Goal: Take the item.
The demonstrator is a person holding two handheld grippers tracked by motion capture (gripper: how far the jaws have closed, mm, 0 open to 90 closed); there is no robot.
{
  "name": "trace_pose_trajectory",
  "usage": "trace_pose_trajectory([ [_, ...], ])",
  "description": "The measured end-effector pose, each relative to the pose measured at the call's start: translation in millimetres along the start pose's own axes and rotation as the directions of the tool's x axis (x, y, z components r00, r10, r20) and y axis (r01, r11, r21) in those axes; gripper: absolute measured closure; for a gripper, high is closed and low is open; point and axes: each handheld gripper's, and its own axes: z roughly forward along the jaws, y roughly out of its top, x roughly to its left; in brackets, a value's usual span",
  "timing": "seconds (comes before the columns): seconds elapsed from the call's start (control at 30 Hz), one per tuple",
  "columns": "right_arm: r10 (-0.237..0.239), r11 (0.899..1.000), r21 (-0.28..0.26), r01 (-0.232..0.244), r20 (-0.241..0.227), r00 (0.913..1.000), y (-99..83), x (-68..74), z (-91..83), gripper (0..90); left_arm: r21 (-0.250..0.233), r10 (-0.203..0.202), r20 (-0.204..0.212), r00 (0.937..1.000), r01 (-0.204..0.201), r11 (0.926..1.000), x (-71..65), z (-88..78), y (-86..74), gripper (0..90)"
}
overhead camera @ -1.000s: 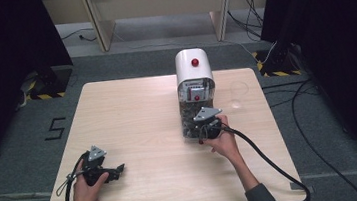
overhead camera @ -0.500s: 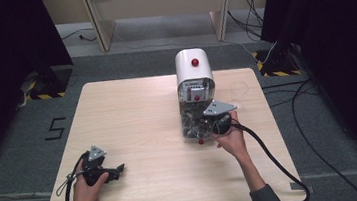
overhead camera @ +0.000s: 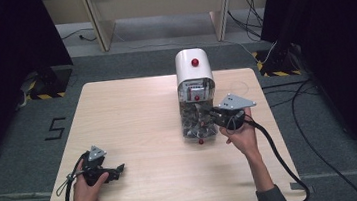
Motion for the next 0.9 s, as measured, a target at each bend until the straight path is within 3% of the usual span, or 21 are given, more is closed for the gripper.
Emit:
trace_pose_trajectory([
  [0.37, 0.022, 1.000, -0.021, -0.021, 0.021, 0.9995, 4.0, -7.5, -14.5, 89.9, 0.000, 0.000, 0.000, 1.0000, 0.000, 1.0000, 0.0, 0.0, 0.0, 0.0],
  [0.9, 0.063, 0.997, -0.047, -0.058, 0.099, 0.9931, 1.1, -31.7, -38.5, 90.0, 0.000, 0.000, 0.000, 1.0000, 0.000, 1.0000, 0.0, 0.0, 0.0, 0.0],
])
